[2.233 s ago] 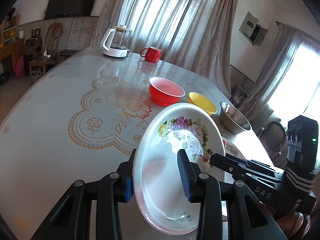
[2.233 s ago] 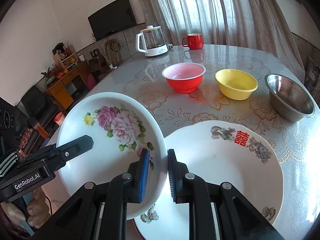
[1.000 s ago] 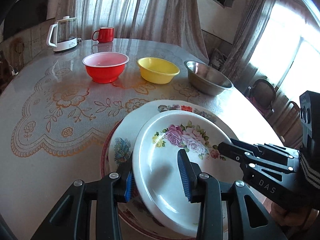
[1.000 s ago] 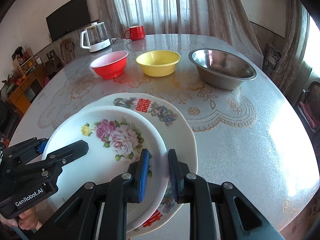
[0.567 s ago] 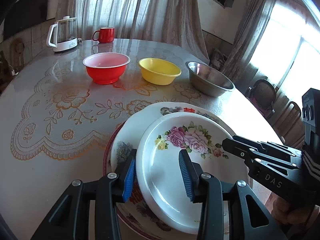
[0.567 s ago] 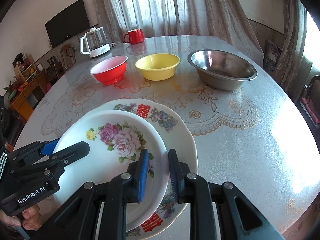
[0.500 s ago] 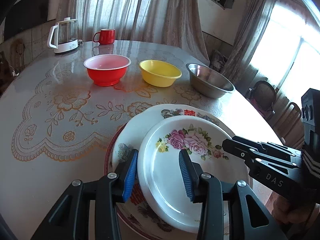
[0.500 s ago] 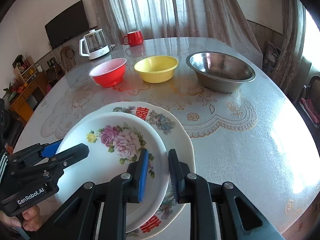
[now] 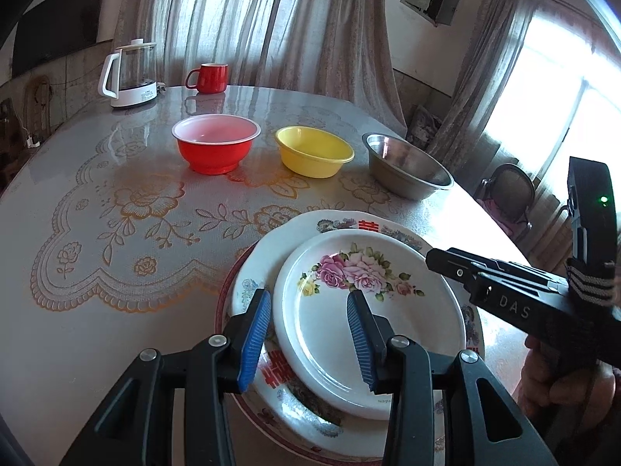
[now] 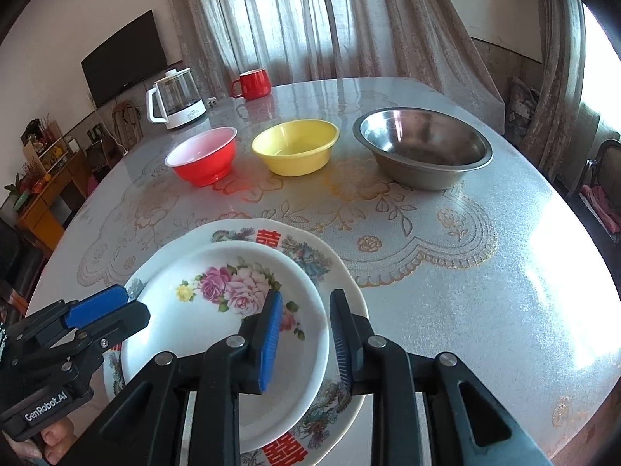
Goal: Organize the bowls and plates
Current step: 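Lower the rose-print plate onto the double-happiness plate with the left tool, then open the left tool and release the rose-print plate on the stack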
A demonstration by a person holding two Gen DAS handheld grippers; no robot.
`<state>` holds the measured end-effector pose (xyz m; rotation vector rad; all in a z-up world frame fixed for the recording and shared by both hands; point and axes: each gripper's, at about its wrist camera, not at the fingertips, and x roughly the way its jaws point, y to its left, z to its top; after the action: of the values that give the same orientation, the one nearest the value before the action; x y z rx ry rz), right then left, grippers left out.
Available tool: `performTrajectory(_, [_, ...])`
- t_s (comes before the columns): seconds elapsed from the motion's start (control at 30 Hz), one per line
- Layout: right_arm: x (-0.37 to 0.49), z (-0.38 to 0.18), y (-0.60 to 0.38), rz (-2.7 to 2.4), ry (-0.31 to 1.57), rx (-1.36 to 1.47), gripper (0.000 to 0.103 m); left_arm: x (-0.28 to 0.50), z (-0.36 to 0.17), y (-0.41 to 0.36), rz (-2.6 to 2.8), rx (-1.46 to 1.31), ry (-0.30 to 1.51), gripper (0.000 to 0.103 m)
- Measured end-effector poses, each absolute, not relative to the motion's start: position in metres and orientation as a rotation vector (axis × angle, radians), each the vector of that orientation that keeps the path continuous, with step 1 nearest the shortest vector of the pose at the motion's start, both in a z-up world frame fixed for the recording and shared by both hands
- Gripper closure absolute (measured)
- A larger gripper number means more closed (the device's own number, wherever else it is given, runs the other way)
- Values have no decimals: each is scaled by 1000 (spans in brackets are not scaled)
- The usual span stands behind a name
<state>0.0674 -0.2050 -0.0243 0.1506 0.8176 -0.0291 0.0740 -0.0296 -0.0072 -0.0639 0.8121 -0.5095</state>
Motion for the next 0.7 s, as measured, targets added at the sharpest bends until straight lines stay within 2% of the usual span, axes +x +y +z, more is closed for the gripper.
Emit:
performTrajectory(0.1, [78,-26,-214,-68,812,156,73,75,-9,-22,-475,-78,818,60])
performTrajectory(0.3, [98,-33,-227,-77,854,219,73,74,-9,-9,-433,-86,815,55])
performTrajectory(0.5, [98,-33,-220,-25,863,225,68,72,-15,-9,-413,-70,826,55])
performTrajectory(0.7, [96,-34,-211,1,872,210,68,70,-18,-11,-416,-58,833,56])
